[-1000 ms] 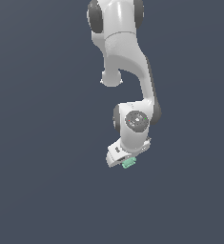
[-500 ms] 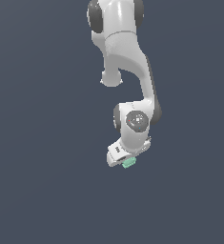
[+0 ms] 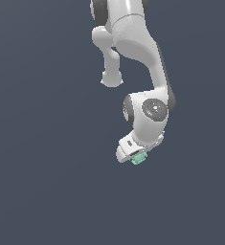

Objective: Pick up the object and move it to a goal position.

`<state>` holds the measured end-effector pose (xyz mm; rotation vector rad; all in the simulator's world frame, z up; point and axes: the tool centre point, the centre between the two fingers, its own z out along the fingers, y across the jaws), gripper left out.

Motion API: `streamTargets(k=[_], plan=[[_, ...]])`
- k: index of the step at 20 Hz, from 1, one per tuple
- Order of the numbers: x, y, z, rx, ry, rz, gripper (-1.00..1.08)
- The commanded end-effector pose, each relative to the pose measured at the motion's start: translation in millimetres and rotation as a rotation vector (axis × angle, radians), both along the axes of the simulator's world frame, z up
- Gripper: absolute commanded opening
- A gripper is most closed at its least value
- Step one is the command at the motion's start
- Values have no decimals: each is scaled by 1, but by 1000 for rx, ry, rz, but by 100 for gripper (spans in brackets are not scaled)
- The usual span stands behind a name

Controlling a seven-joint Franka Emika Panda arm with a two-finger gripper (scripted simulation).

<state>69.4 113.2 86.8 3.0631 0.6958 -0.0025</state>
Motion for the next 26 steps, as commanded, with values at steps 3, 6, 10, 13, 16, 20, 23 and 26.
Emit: streamTargets(k=[3, 6, 10, 13, 16, 20, 23, 26], plan=[[-2, 33, 40, 0, -1, 1, -100], [-3, 55, 68, 0, -1, 1, -100], [-4, 85, 103, 0, -1, 1, -100], [-4, 103, 126, 0, -1, 1, -100], [-4, 116, 142, 1, -1, 1, -100], [-3, 127, 155, 1, -1, 1, -100], [-3, 131, 160, 1, -1, 1, -100], [-2, 132, 161, 1, -1, 1, -100]])
